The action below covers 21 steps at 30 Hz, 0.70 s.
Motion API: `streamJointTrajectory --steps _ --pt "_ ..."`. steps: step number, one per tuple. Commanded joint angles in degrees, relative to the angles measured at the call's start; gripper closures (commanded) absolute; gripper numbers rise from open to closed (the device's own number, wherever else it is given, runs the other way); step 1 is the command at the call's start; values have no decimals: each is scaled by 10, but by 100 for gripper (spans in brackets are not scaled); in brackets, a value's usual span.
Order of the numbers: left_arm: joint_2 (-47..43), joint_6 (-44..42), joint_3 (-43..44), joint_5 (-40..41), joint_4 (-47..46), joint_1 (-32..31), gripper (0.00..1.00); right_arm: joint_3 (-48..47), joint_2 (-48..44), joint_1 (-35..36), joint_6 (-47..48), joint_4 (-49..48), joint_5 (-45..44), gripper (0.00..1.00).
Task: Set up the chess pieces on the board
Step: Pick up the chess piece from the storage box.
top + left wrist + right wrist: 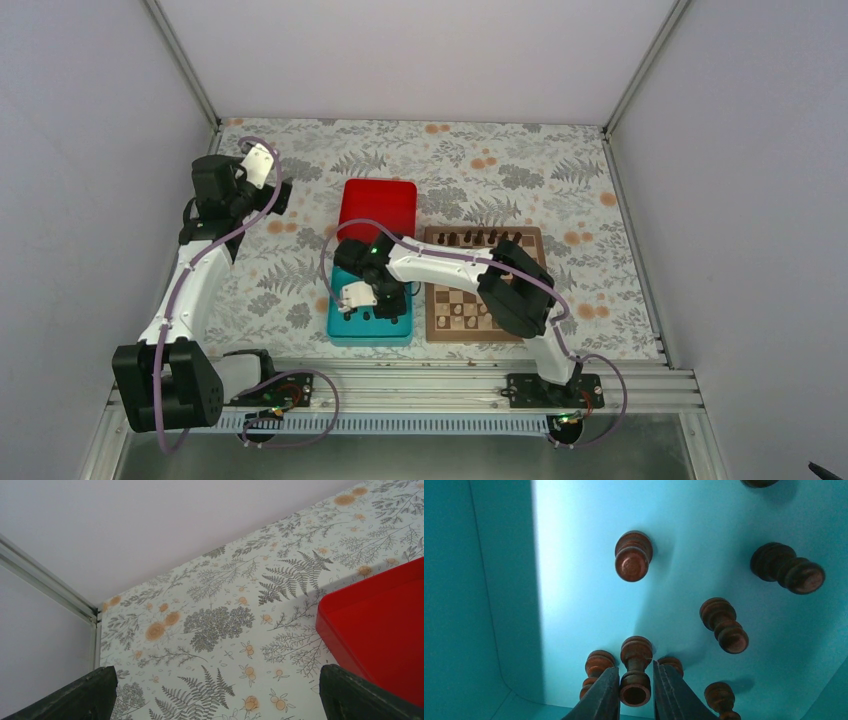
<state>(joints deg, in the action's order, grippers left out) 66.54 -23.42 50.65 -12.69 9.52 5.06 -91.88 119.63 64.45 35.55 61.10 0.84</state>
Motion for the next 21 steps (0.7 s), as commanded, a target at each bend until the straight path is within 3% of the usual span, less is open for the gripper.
streamJointTrajectory --steps 1,13,21 --pt "3 -6 -4 -8 -12 3 0 3 11 2 2 -5 8 82" --pt "3 -6 -5 -9 -13 3 0 -22 -18 -2 -2 1 7 90" --pt "2 -6 -4 -8 -13 4 0 -69 -59 -45 -3 30 15 91"
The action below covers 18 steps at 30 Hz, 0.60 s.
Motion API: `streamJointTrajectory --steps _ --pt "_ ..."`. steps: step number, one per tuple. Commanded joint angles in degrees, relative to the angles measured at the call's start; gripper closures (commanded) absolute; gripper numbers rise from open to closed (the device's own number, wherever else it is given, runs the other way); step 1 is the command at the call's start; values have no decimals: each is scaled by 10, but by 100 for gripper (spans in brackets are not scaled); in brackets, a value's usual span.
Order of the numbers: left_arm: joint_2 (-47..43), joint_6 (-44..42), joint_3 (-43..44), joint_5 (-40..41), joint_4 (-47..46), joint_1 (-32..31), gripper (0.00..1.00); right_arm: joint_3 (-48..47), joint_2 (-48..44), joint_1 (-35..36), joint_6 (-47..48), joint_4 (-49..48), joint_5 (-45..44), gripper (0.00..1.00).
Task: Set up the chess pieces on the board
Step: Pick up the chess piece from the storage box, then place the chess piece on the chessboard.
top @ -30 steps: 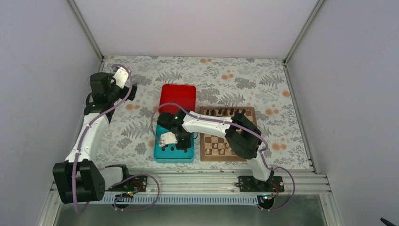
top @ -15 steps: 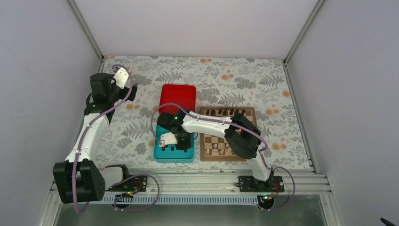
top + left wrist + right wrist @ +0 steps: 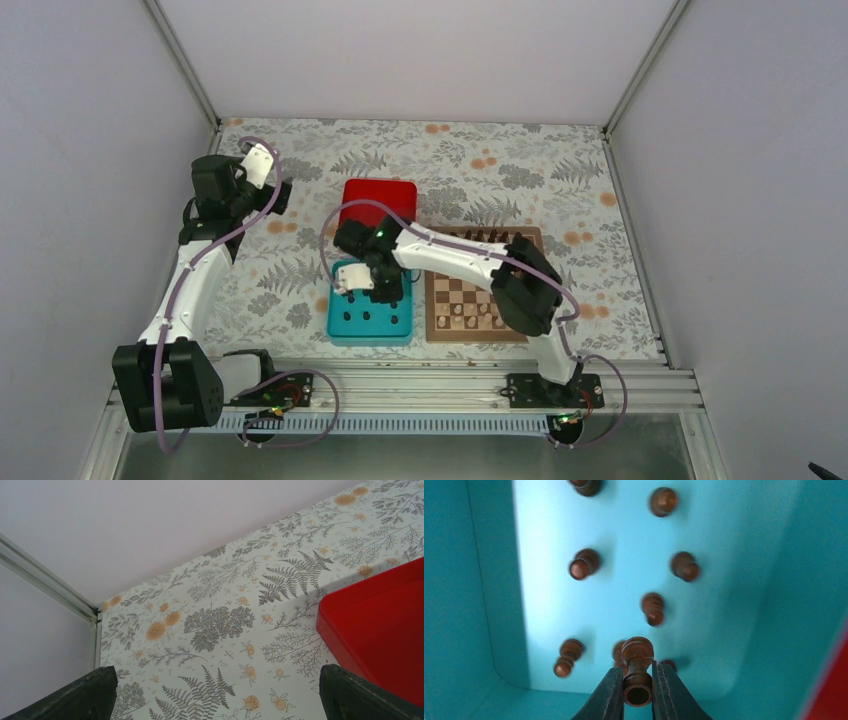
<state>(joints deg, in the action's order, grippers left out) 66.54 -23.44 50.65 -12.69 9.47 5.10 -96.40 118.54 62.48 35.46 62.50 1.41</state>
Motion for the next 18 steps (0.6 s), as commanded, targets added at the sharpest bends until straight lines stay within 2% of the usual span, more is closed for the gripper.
streamJointTrajectory --steps 1,5,9,14,18 --pt "2 -6 -5 -8 -12 3 0 -24 -56 -32 -2 19 8 91" --pt "1 -6 -4 -8 -11 3 0 -19 -105 -81 -3 30 6 91" --pt "2 -5 -2 -10 -11 3 0 -1 -172 -159 2 51 5 91" --pt "1 -5 -3 -12 -10 3 0 50 -263 -303 30 65 4 90" --pt "-1 -4 -2 -15 -10 3 0 92 -299 -437 77 69 17 89"
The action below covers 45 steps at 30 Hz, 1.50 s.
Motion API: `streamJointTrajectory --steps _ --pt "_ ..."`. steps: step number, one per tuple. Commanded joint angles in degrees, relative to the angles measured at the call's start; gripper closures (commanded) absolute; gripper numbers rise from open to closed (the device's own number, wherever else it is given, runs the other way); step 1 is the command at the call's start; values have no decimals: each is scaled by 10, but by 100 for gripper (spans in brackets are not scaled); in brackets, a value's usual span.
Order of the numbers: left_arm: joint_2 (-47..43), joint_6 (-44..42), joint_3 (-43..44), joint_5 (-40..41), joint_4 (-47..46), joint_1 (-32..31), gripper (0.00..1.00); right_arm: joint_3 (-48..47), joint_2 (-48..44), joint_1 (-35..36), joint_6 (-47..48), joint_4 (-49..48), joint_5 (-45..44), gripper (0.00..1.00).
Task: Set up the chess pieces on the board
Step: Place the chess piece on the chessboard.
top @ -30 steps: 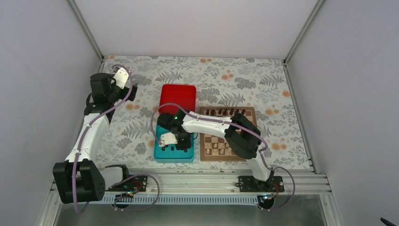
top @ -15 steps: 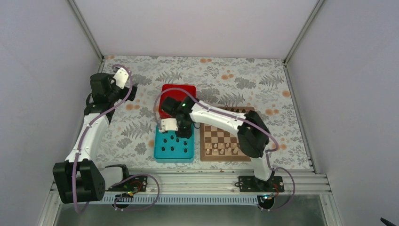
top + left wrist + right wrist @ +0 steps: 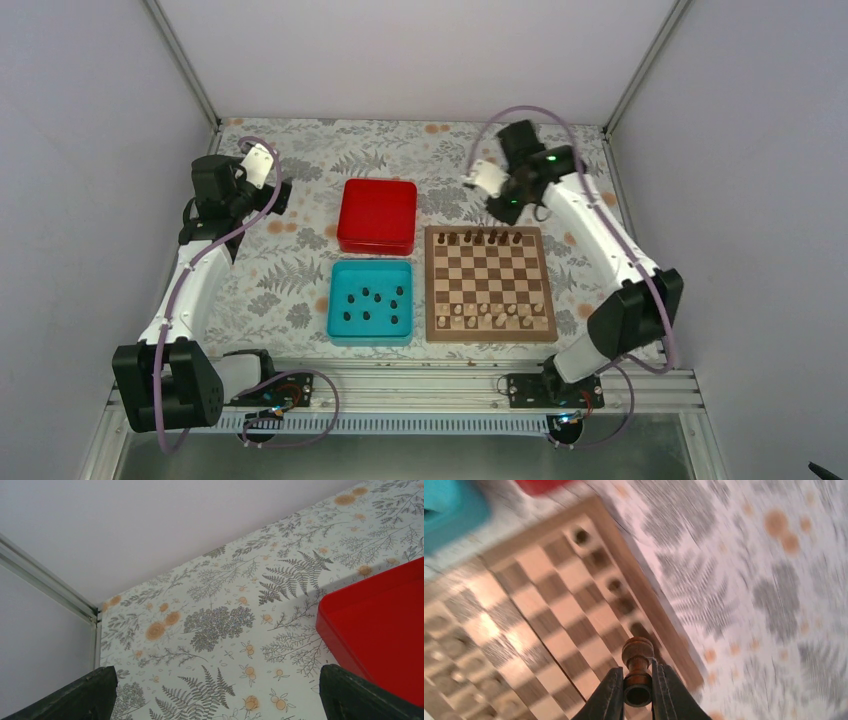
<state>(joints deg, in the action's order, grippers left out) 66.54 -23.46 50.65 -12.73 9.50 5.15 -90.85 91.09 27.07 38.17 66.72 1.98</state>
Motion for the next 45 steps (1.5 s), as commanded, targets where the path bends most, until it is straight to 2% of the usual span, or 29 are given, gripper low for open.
streamJointTrajectory --steps 1,5,9,22,45 --pt "-1 -4 -2 -15 -9 3 0 47 -26 -131 64 24 15 89" --pt "-2 -4 -1 -19 -9 3 0 86 -10 -239 112 11 31 88" --pt "-3 -3 0 -19 -7 3 0 124 19 -273 124 -15 32 88" --pt "-1 -3 0 -16 -8 3 0 122 147 -278 113 -72 57 87" --pt "5 -4 0 -18 -8 3 0 92 172 -278 116 -59 62 88"
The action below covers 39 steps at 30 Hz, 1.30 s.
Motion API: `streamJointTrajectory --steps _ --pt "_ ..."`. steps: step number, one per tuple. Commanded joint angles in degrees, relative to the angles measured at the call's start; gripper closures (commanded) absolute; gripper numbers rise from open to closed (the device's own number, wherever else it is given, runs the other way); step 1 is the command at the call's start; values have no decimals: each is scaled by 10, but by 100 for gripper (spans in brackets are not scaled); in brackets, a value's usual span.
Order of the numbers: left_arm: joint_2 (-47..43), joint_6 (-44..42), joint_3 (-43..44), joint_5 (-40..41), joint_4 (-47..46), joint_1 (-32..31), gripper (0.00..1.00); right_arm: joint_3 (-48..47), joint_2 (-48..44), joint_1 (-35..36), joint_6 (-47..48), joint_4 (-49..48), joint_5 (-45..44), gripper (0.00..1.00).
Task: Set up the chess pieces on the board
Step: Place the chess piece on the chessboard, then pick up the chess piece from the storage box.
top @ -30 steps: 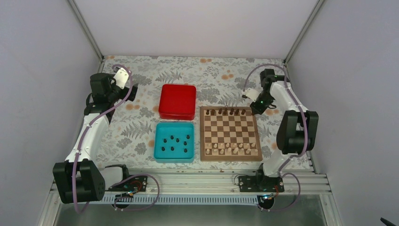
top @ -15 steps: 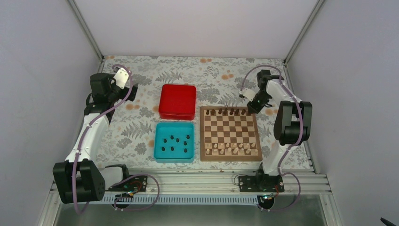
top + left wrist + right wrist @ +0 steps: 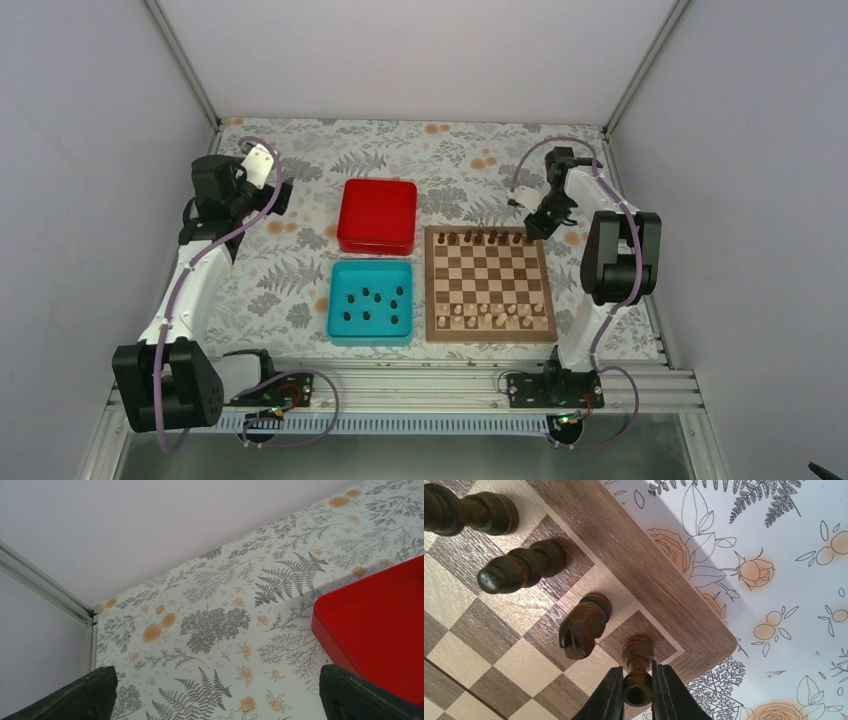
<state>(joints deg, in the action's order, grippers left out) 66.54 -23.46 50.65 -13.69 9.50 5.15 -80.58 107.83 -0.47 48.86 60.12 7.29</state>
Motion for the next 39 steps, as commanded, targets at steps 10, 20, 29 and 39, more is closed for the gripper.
streamJointTrajectory --steps 10,20,29,39 --pt "7 -5 0 -8 -8 3 0 -12 2 -2 9 -4 8 74" --pt "7 -4 -1 -6 -8 3 0 -39 -80 -3 7 14 13 53" --pt "7 -4 1 -9 -8 3 0 -38 -192 54 -10 74 16 49" --pt "0 0 2 -7 -5 3 0 -92 -180 378 -135 93 -11 48"
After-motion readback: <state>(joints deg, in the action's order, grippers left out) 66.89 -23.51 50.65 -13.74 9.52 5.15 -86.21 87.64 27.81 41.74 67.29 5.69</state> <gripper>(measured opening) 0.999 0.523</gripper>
